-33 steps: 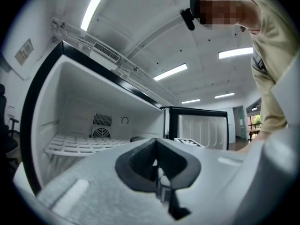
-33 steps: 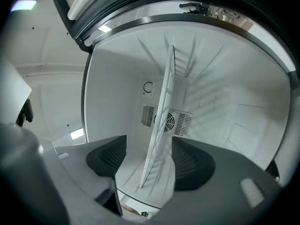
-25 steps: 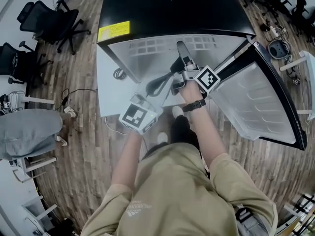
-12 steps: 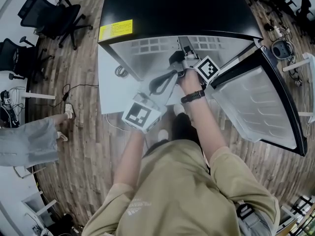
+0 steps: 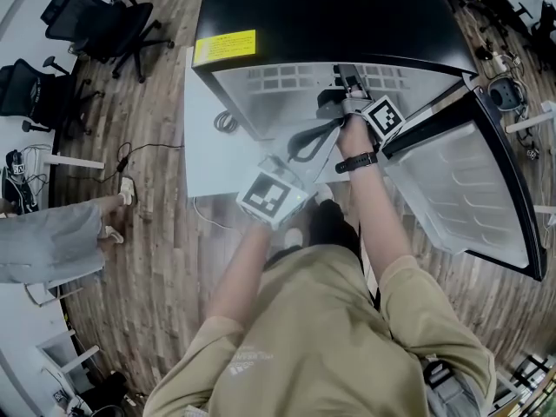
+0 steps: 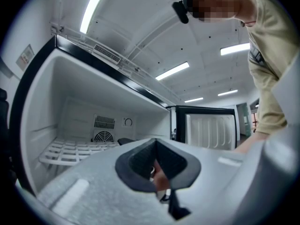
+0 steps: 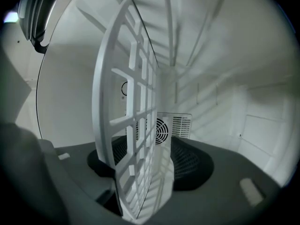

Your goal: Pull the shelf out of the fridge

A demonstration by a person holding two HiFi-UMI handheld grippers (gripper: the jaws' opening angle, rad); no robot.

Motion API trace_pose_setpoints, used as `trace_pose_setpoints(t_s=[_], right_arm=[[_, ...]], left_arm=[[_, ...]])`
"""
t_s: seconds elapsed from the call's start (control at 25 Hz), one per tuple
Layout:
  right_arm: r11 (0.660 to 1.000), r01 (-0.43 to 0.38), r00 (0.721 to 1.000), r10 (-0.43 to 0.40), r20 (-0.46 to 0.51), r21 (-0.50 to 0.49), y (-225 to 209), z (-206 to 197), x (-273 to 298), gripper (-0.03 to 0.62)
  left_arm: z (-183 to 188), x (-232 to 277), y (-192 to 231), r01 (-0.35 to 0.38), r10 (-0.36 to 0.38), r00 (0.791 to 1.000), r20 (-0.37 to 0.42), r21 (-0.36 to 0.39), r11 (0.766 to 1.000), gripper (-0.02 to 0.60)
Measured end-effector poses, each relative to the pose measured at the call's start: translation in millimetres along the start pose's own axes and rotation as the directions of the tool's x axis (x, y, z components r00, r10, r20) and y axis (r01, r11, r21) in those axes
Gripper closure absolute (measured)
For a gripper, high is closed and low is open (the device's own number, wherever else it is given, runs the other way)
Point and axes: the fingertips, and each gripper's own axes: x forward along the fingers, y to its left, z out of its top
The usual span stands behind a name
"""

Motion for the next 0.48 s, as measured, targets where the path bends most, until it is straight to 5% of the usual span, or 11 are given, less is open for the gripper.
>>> trace_pose_setpoints(t_s=[0.2, 0.36, 0.48], right_arm=[[1.0, 0.0, 0.999, 0.0, 0.047, -0.004, 3, 3, -1, 0.395], [1.0, 0.023, 0.998, -0.024, 0.063, 0.008, 6, 3, 0, 0.532], [0.998, 0.052, 0.996, -0.054, 0.074, 0.034, 0, 5, -2, 0.556]], left_arm=[[4, -5, -1, 0.004, -0.004, 1.0, 0.008, -0.001, 1.0, 0.584], [4, -11, 3, -0.007, 0.007, 1.0, 0.008, 0.006, 1.0, 0.584], [1, -15, 3, -0.013, 0.013, 1.0, 0.001, 0.014, 1.0, 0.584]])
